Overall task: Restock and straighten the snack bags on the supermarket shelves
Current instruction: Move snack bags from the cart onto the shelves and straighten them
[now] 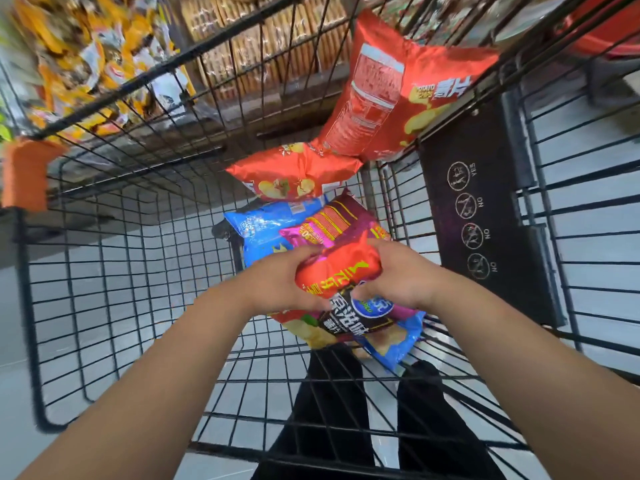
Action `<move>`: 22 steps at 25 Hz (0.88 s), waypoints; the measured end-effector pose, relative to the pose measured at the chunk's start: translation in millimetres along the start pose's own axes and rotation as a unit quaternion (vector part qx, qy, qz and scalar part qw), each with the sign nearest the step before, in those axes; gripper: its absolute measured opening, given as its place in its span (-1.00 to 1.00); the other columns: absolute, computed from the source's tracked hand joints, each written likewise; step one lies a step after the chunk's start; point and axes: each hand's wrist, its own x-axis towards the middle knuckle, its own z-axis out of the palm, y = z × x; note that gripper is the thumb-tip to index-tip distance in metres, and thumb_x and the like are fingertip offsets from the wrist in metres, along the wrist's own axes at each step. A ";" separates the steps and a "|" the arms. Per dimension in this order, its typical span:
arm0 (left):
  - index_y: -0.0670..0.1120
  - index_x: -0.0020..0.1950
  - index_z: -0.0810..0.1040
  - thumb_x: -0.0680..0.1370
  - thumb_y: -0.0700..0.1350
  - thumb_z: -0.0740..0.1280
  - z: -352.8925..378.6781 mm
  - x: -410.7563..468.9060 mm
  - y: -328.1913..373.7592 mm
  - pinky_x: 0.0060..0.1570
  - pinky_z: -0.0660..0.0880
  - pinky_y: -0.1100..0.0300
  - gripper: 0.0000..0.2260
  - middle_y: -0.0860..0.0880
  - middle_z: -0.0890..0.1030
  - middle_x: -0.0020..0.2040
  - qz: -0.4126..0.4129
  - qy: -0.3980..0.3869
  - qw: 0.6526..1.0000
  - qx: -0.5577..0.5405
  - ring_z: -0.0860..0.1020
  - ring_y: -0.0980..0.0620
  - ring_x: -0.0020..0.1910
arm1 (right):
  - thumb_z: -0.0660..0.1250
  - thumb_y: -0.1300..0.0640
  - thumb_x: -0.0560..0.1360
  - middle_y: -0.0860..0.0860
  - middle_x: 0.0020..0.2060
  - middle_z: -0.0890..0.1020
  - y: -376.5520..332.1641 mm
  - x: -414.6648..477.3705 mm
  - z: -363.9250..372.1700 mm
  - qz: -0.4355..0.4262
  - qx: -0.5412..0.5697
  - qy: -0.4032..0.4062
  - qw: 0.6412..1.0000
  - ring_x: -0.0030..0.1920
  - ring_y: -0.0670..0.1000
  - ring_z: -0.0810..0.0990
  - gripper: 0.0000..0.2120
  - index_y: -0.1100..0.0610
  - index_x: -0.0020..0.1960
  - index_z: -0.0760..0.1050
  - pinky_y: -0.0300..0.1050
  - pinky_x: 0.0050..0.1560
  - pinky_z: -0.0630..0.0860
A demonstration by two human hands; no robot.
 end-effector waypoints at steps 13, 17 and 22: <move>-0.03 0.09 0.62 0.37 -0.03 0.51 -8.0 -7.8 -96.6 0.01 0.60 0.01 -0.69 -0.07 0.73 -0.04 -0.129 0.205 0.869 -0.431 0.70 -0.08 -0.09 | 0.55 -0.12 0.30 0.02 0.55 -0.30 61.6 74.7 22.6 -0.064 -0.496 0.068 0.863 0.56 0.16 -0.15 0.24 -0.17 0.51 -0.41 0.17 0.51 -0.03; 0.00 0.01 0.62 0.43 -0.08 0.50 0.8 4.0 -102.8 -0.02 0.58 0.03 -0.82 0.01 0.73 -0.13 -0.139 0.238 0.839 -0.469 0.70 0.00 -0.17 | 0.50 -0.15 0.33 0.02 0.56 -0.25 63.6 101.1 42.2 -0.082 -0.437 0.147 0.884 0.56 0.17 -0.19 0.17 -0.16 0.53 -0.36 0.26 0.48 -0.09; -0.03 0.11 0.62 0.31 -0.02 0.52 -0.9 6.5 -109.3 0.11 0.57 -0.05 -0.61 -0.07 0.72 0.01 -0.128 0.219 0.819 -0.515 0.68 -0.11 0.01 | 0.32 -0.10 0.32 0.14 0.36 0.45 72.0 112.9 36.3 -0.163 -0.232 0.235 0.930 0.40 0.24 0.35 -0.23 0.04 0.49 0.26 0.27 0.39 0.26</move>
